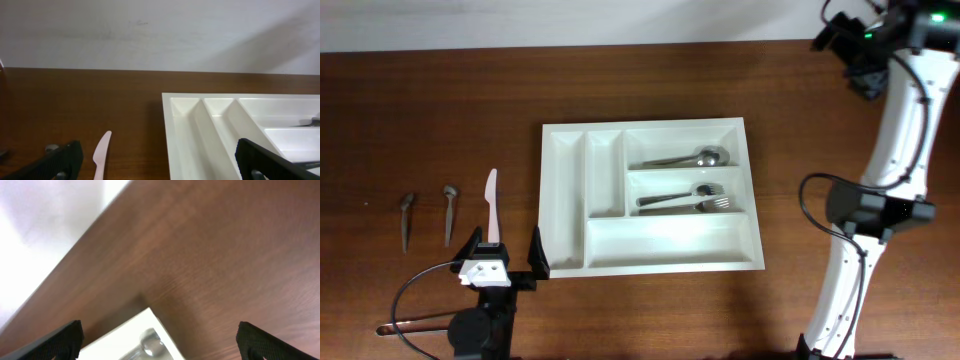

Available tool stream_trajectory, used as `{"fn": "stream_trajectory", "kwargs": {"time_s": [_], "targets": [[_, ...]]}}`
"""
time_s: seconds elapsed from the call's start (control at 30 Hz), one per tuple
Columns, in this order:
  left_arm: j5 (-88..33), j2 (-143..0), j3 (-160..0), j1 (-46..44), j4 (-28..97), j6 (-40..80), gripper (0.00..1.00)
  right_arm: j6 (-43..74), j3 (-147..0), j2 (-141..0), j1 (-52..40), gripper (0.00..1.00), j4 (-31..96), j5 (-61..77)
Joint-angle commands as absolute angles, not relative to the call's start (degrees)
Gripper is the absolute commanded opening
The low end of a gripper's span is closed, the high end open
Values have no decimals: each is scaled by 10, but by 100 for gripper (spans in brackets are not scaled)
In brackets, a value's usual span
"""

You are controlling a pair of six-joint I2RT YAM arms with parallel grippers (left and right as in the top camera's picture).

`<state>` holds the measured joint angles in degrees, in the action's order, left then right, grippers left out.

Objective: Pack container
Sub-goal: 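Release the spoon and retract the right arm to the right side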

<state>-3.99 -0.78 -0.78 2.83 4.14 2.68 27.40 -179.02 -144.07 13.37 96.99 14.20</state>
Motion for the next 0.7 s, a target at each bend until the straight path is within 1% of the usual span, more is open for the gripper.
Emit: {"fn": "stream_trajectory", "kwargs": {"time_s": [0.0, 0.1, 0.2, 0.27, 0.33, 0.43, 0.57, 0.67], "targets": [[-34, -3, -5, 32, 44, 30, 99, 140, -1775, -1360, 150, 99, 974, 196], [-34, -3, -5, 32, 44, 30, 99, 120, -1704, -1295, 166, 99, 974, 195], [-34, -3, -5, 32, 44, 30, 99, 76, -1591, -1213, 178, 99, 974, 182], [-34, -3, -5, 32, 44, 30, 99, 48, -1504, -1155, 181, 99, 973, 137], [-34, -3, -5, 32, 44, 30, 99, 44, -1415, -1099, 181, 99, 973, 77], [-34, -3, -5, 32, 44, 30, 99, 18, -1313, -1033, 181, 99, 973, 38], [-34, -3, -5, 32, 44, 30, 99, -74, -1209, -981, 181, 99, 973, 38], [-34, -3, -5, 32, 44, 30, 99, -89, -1134, -952, 181, 99, 973, 38]]}}
